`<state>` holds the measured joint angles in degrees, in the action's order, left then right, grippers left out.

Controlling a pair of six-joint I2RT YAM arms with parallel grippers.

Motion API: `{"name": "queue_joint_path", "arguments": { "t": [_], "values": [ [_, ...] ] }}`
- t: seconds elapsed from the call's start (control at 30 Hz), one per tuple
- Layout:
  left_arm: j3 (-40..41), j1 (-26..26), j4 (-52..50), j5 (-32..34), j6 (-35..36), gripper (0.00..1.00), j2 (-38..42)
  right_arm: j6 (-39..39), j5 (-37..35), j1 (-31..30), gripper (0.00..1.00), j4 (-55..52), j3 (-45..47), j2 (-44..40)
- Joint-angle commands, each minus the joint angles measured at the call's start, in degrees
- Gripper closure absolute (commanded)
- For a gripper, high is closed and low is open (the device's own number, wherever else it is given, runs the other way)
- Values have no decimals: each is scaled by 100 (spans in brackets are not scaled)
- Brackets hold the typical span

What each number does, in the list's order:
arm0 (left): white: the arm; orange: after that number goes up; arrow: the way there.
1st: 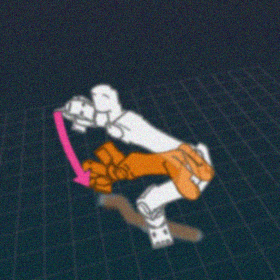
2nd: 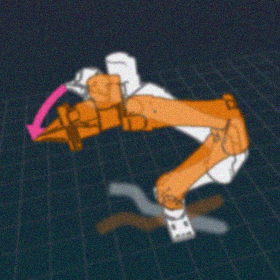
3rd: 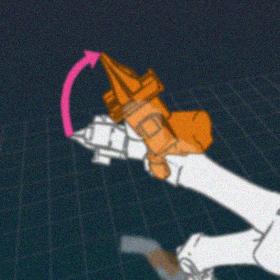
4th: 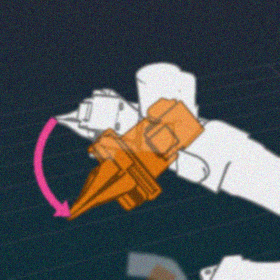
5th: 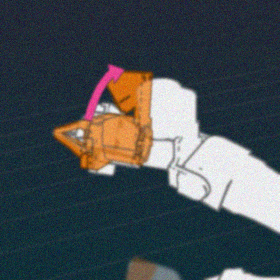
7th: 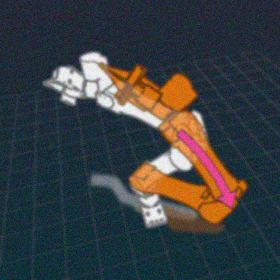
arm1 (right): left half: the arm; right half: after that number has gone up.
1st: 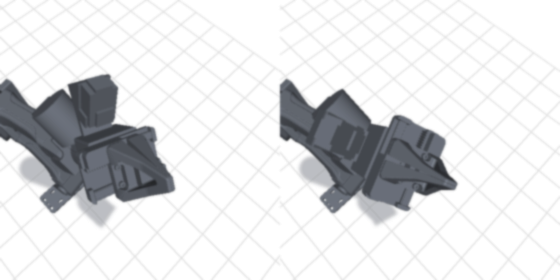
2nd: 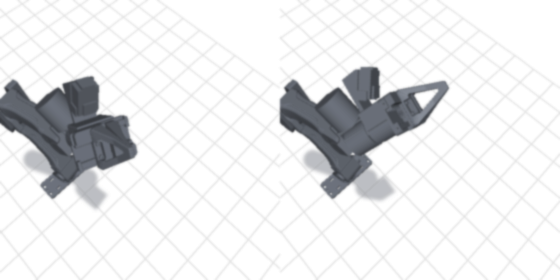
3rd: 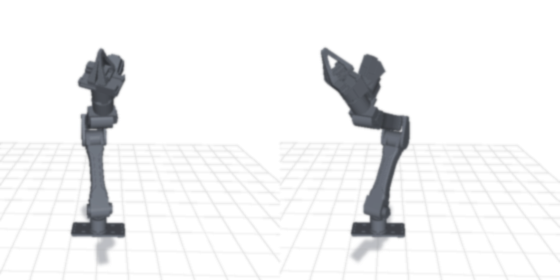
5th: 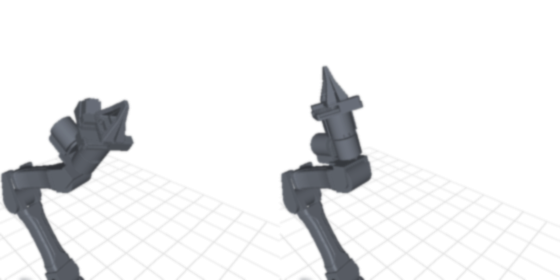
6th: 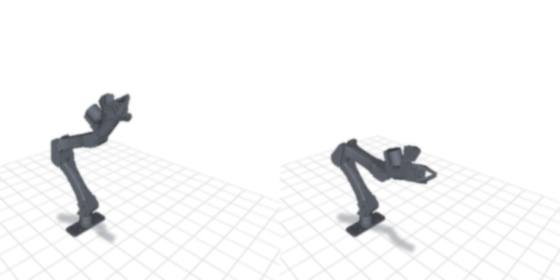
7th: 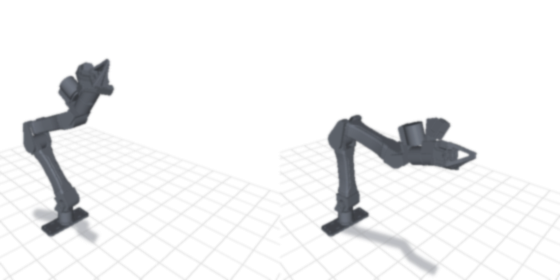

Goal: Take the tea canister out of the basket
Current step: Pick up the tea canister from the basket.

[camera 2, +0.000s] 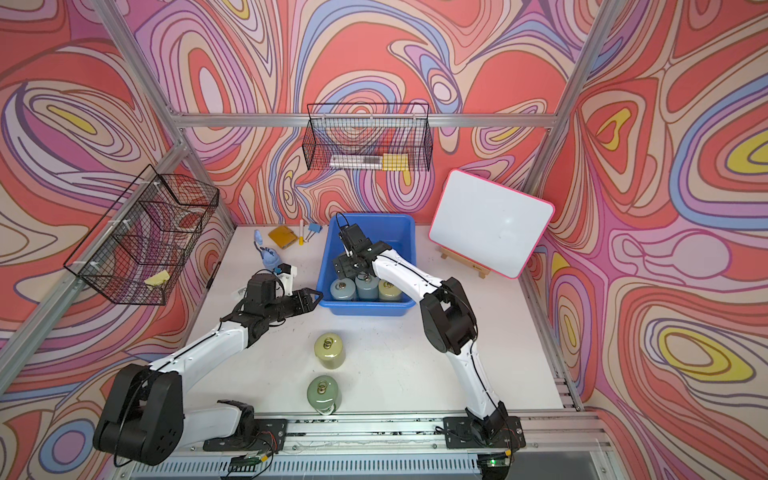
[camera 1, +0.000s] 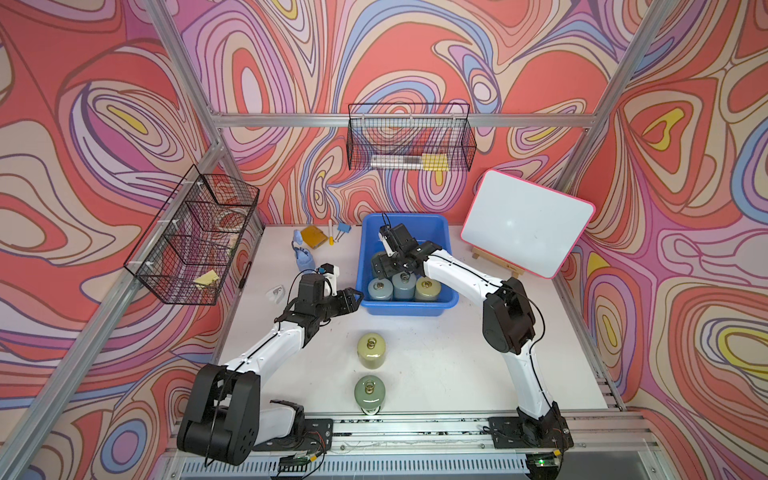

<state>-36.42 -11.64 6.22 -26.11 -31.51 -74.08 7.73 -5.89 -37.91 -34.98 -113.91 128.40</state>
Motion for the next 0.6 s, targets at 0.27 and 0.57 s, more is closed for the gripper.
{"name": "queue_joint_path", "arguments": {
  "t": [0.27, 0.57],
  "values": [
    [-119, 21, -50, 10, 100, 44, -121, 27, 123, 81, 2, 334, -391, 540],
    [-120, 21, -63, 5, 92, 44, -115, 37, 121, 108, 2, 395, -630, 838]
  ]
}}
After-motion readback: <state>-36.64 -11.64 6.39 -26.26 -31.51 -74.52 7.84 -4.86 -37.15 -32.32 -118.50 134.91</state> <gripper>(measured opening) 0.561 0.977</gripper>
